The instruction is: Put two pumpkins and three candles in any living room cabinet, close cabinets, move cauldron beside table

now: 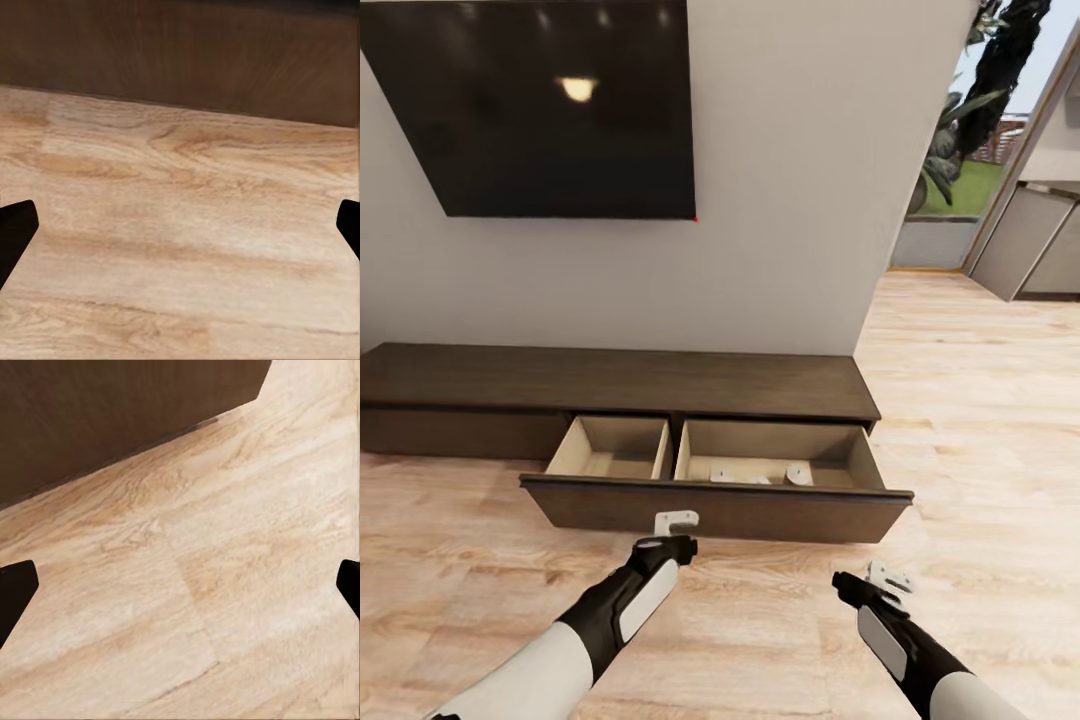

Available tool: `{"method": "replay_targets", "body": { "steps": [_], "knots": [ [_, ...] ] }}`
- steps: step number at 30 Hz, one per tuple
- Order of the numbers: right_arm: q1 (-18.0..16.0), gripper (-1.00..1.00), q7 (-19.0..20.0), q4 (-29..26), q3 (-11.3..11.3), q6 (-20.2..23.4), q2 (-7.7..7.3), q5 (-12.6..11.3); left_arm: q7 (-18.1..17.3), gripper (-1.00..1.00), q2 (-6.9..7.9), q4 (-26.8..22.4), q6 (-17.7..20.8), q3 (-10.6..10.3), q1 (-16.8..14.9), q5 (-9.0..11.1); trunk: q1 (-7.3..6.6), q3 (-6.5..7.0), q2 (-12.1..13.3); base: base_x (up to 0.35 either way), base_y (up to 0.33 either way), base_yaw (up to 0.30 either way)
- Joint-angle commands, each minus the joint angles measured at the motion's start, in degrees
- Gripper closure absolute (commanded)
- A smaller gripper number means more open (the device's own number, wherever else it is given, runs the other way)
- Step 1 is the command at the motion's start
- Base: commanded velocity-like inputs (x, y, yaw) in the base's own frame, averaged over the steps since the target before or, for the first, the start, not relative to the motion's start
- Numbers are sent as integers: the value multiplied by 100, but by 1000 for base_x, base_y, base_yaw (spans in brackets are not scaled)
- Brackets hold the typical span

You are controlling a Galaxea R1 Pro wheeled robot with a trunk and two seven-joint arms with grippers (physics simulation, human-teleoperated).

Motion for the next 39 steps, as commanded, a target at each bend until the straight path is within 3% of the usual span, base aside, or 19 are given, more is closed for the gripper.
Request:
{"method": "replay_targets", "body": {
  "steps": [1, 3, 5, 6, 7, 10, 13, 17, 22, 25, 27, 32, 36, 39],
  "knots": [
    [-4, -100, -59, -14, 140, -107, -3, 306, 48, -100, 11, 19, -127, -109, -3, 35, 22, -23, -44, 0, 0, 0],
    [-4, -100, -70, -11, 201, -300, 5, 641, 49, -100, 18, 48, -298, -202, -1, 25, 66, -59, -124, 0, 0, 0],
    [-2, -100, -69, -7, 225, -422, 10, 799, 44, -100, 20, 199, -590, -281, -1, 24, 110, -95, -205, 0, 0, 0],
    [-1, -100, -69, -7, 229, -441, 11, 821, 42, -100, 19, 268, -689, -307, -1, 21, 132, -113, -245, 0, 0, 0],
    [-3, -100, -69, -2, 237, -487, 14, 873, 29, -100, 15, 540, -1149, -500, -6, 20, 154, -131, -285, 0, 0, 0],
    [7, -100, -67, -2, 241, -547, 43, 906, -6, -100, 4, 868, -1673, -757, -8, 43, 220, -185, -405, 0, 0, 0],
    [13, -100, -62, 0, 247, -835, 98, 917, -16, -100, -11, 1054, -1980, -837, -4, 50, 286, -239, -525, 0, 0, 0],
    [17, -100, -53, 62, 258, -1501, 266, 972, -20, -100, -10, 1137, -2192, -871, -1, 34, 374, -310, -686, 0, 0, 0],
    [18, -100, -58, 229, 260, -1683, 406, 1330, -21, -100, -10, 1148, -2316, -878, 0, 25, 483, -400, -886, 0, 0, 0],
    [18, -100, -55, 343, 260, -1906, 463, 1428, -16, -100, -10, 1149, -2389, -906, 0, 22, 549, -454, -1007, 0, 0, 0],
    [18, -100, -53, 446, 263, -2063, 495, 1447, -14, -100, -6, 1149, -2446, -971, 1, 15, 593, -490, -1087, 0, 0, 0],
    [18, -100, -49, 810, 353, -2344, 621, 1472, 30, -100, 3, 1149, -2816, -1476, 8, 19, 703, -580, -1287, 0, 0, 0],
    [18, -100, 3, 1100, 419, -2650, 637, 1466, 39, -100, 0, 1149, -2884, -1579, 9, 31, 791, -652, -1448, 0, 0, 0],
    [18, -100, 309, 1358, 417, -3105, 638, 1444, 40, -100, -7, 1149, -2896, -1595, 9, 34, 857, -705, -1568, 0, 0, 0]
  ]
}}
